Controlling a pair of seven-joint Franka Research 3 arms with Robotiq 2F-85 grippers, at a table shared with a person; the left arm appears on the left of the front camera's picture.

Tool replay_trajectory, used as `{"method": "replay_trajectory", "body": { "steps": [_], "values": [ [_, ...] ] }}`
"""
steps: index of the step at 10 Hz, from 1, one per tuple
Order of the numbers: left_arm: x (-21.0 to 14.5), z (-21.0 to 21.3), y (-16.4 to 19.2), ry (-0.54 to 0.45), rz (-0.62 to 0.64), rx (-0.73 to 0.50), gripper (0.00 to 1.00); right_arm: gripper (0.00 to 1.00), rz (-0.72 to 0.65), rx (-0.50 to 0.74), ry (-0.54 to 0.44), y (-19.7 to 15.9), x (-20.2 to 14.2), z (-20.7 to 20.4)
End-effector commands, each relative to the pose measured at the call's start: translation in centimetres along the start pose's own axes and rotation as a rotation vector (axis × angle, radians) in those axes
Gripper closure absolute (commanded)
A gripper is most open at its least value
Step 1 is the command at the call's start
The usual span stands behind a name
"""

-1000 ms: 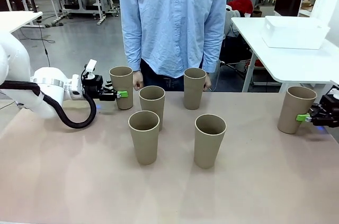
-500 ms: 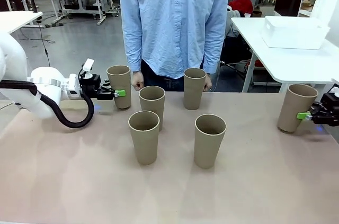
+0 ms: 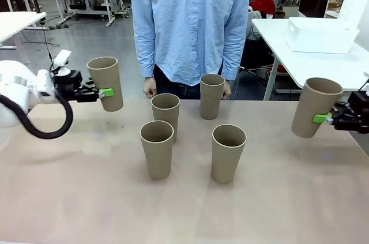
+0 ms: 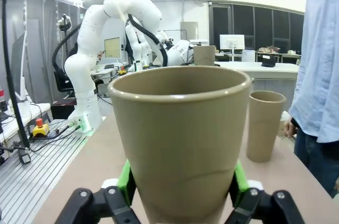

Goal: Stack the cups and store them in the basket.
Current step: Pick up two Reusable plastic cups , one in each hand.

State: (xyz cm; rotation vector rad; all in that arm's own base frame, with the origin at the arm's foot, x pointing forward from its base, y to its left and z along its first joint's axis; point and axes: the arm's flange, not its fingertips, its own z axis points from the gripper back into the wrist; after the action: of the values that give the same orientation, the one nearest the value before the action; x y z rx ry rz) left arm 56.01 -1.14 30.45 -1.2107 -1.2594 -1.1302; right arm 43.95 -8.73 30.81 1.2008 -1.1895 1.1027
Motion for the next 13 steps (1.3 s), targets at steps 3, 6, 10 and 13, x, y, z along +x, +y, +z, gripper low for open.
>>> {"method": "replay_trajectory", "body": {
  "steps": [3, 6, 10, 13],
  "values": [
    [0.7, 3.2, -11.5, 0.000, -0.075, -0.016, 0.14, 0.15, 0.025, -0.051, 0.065, 8.5, 1.6, -5.7],
    [0.7, 4.0, -16.4, 0.007, -0.092, -0.010, 0.14, 0.15, -0.018, -0.034, 0.040, 10.3, 2.8, -7.3],
    [1.0, 3.2, -19.2, -0.012, -0.124, -0.026, 0.14, 0.15, -0.031, -0.024, 0.004, 10.6, 3.6, -7.4],
    [1.5, 2.4, -20.2, 0.013, -0.093, -0.091, 0.14, 0.15, -0.017, -0.005, 0.028, 9.3, 2.8, -6.4]
  ]
}}
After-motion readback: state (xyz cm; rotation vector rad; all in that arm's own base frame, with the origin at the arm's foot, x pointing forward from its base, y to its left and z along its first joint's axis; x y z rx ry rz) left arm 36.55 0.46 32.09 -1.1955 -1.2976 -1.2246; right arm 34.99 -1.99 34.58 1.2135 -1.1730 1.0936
